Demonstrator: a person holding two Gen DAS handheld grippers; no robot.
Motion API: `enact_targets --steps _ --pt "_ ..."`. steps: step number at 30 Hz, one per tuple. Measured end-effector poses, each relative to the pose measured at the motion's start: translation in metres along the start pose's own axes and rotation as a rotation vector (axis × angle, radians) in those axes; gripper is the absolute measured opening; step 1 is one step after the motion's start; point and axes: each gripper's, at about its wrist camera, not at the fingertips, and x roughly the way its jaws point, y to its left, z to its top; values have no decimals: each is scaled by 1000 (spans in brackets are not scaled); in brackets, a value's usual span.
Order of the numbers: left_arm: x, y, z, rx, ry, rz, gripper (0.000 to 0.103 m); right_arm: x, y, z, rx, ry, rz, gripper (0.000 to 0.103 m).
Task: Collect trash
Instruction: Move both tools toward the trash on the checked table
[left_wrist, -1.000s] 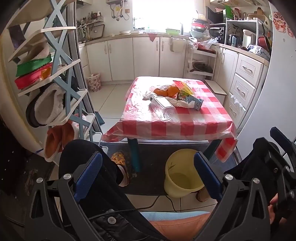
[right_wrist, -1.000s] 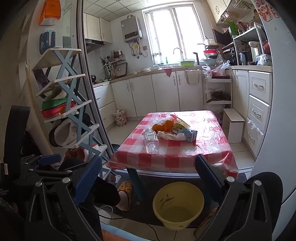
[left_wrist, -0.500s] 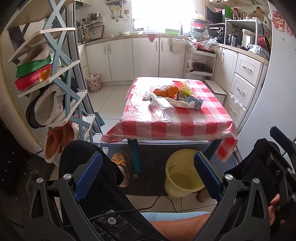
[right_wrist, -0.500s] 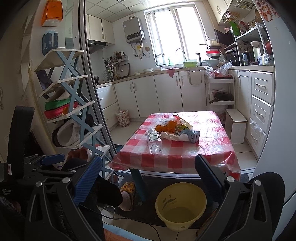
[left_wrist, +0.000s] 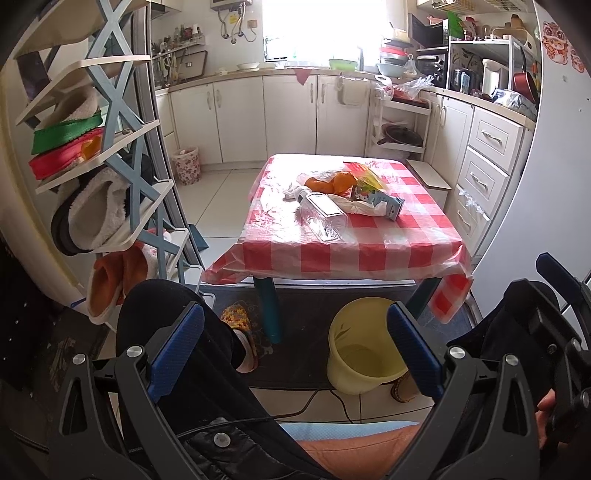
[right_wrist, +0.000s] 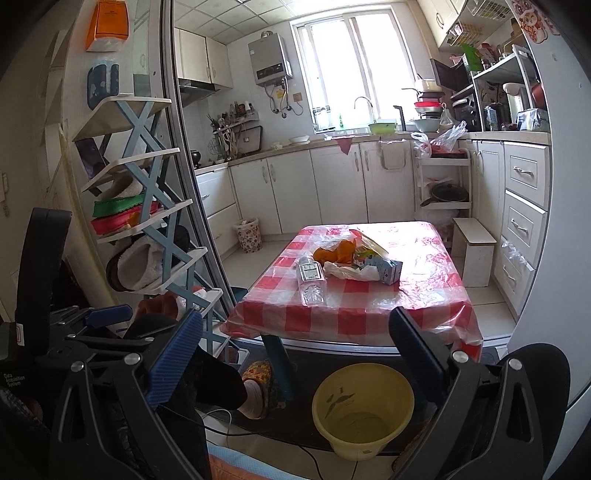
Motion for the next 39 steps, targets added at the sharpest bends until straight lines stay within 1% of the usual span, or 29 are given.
enact_targets --steps 12,16,19,20,21,22,25,27,29,31,36,39 --pt "-2 -2 0 2 -12 -16 95 -3 0 0 0 -7 14 97" --pt "4 1 3 24 24 -8 95 -1 0 0 -2 1 12 97" --pt "13 3 8 30 21 4 95 3 0 2 -11 8 11 97" --pt "17 4 11 27 18 -1 95 4 -1 4 -17 1 9 97" --pt "21 3 15 21 -10 -5 95 6 -2 5 -25 -11 2 97" --pt "26 4 17 9 -21 -11 95 10 -4 6 -31 -18 -3 97" --pt "48 2 30 8 -8 0 95 23 -14 9 -23 -14 -10 97" --pt "59 1 38 -10 5 -15 95 30 -22 12 4 -11 -6 97" --pt "69 -1 46 -14 -3 -15 95 37 -30 15 16 -18 -10 97" --pt "77 -3 52 -41 -17 -34 95 44 -37 18 23 -20 -15 97" --pt "116 -5 69 -64 22 -39 95 64 -52 25 30 -21 -32 97" --pt "150 -12 80 -49 50 6 95 75 -63 30 39 -18 -41 97"
